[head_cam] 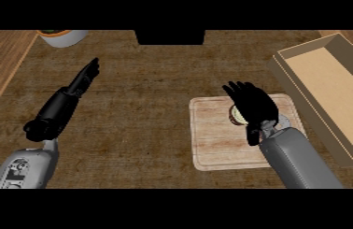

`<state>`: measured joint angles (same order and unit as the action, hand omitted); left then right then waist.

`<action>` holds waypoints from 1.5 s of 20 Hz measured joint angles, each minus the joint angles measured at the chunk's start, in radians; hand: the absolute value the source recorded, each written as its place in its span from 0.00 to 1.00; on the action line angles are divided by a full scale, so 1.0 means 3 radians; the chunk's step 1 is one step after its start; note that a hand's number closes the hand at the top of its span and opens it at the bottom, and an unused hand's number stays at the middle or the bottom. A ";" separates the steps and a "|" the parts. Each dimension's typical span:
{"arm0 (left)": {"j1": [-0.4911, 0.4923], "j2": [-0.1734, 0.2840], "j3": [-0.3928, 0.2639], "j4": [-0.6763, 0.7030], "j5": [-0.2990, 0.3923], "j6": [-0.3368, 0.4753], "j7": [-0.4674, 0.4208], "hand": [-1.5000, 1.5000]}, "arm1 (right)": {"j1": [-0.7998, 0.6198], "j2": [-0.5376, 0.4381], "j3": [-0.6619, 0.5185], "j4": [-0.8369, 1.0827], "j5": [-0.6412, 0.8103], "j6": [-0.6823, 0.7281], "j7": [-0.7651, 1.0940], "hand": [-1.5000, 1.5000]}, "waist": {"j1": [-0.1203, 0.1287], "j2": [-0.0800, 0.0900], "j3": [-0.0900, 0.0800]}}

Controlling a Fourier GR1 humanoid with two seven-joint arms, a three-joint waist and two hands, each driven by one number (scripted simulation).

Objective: Pick the cupcake from the cutting board and place it in the cardboard box

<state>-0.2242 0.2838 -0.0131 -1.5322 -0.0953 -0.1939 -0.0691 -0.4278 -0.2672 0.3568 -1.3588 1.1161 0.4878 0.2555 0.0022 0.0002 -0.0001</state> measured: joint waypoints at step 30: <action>-0.0001 -0.0175 0.0076 -0.0084 -0.0157 -0.0151 0.0002 0.50 | -0.0858 0.0427 -0.0986 0.1700 0.0148 -0.1517 -0.0633 1.00 | 0.0106 0.0037 0.0004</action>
<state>-0.2245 0.2315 0.0096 -1.5574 -0.1424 -0.2392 -0.0686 -0.6851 -0.1391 0.0610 -0.8489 1.1605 0.0327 0.0656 0.0340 0.0113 0.0011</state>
